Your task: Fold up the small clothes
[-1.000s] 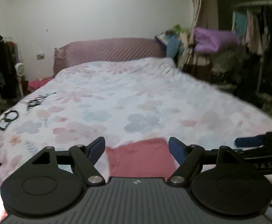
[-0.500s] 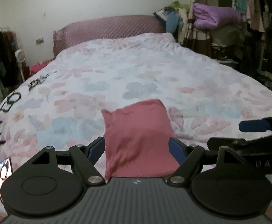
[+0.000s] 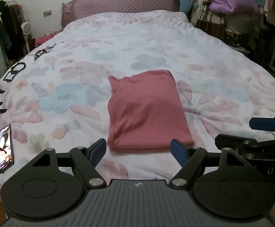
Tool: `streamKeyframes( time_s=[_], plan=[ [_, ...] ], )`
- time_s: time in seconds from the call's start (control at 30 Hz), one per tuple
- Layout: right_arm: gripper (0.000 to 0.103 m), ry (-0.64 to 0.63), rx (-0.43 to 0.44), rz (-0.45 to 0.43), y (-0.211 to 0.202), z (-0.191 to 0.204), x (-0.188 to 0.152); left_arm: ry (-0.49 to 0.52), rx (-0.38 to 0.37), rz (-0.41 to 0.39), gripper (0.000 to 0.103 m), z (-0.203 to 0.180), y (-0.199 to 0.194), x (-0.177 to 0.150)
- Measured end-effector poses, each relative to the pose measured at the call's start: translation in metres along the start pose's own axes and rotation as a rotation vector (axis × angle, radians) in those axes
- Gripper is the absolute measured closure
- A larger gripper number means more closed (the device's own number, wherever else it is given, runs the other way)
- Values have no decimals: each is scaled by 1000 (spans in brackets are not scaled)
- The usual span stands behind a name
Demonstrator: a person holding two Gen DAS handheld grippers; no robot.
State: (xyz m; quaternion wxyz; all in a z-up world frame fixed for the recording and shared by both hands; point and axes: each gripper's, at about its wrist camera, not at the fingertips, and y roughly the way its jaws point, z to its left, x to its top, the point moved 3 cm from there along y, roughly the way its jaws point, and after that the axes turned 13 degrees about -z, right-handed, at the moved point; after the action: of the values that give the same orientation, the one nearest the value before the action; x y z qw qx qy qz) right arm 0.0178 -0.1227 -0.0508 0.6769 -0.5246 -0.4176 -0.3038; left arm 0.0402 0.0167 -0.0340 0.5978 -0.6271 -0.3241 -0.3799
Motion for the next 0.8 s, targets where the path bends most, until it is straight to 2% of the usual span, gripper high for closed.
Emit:
streamKeyframes(
  time_s=[0.8],
  plan=[
    [21,10,-23,6,1,-5,-2,12,0,-11,13,-1,-4,1]
  ],
)
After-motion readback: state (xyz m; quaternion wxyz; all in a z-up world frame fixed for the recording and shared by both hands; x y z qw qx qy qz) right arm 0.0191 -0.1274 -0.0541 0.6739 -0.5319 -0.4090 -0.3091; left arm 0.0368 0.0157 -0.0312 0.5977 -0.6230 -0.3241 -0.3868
